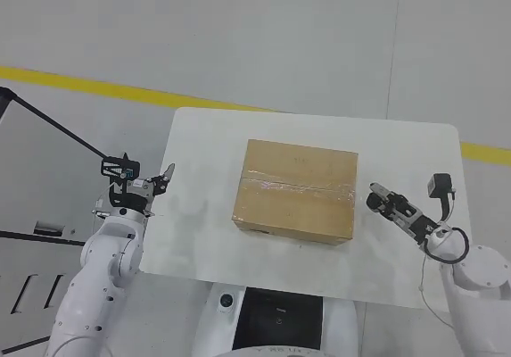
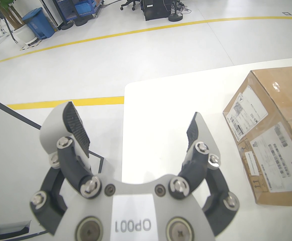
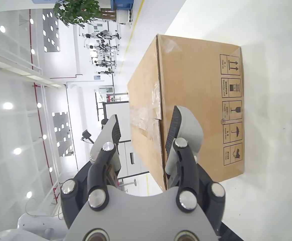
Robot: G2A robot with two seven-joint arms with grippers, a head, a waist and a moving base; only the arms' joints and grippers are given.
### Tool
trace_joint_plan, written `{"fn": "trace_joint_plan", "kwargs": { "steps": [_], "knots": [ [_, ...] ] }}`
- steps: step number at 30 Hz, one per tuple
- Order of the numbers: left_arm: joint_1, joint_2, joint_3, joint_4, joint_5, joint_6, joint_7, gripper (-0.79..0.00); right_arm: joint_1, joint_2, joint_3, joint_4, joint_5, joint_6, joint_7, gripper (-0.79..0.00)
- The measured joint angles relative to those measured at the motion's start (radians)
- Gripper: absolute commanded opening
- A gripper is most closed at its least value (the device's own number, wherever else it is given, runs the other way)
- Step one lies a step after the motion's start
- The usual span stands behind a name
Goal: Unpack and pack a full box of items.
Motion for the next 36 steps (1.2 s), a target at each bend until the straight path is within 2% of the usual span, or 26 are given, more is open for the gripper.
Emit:
{"fn": "trace_joint_plan", "kwargs": {
  "steps": [6,10,11,12,14,24,36],
  "knots": [
    [0.0,0.0,0.0,0.0,0.0,0.0,0.0,0.0,0.028,0.001,-0.032,0.01,-0.03,0.009,-0.004,-0.446],
    [0.0,0.0,0.0,0.0,0.0,0.0,0.0,0.0,0.033,0.003,-0.046,0.012,-0.045,0.002,-0.004,-0.539],
    [0.0,0.0,0.0,0.0,0.0,0.0,0.0,0.0,0.034,0.003,-0.049,0.012,-0.044,0.001,-0.004,-0.566],
    [0.0,0.0,0.0,0.0,0.0,0.0,0.0,0.0,0.035,0.003,-0.052,0.012,-0.043,-0.001,-0.004,-0.686],
    [0.0,0.0,0.0,0.0,0.0,0.0,0.0,0.0,0.035,0.004,-0.059,0.011,-0.045,-0.005,-0.007,-0.785],
    [0.0,0.0,0.0,0.0,0.0,0.0,0.0,0.0,0.029,0.006,-0.068,-0.009,-0.026,-0.03,-0.024,-0.785],
    [0.0,0.0,0.0,0.0,0.0,0.0,0.0,0.0,0.014,0.01,-0.087,-0.149,0.017,-0.039,0.018,-0.785]
  ]
}}
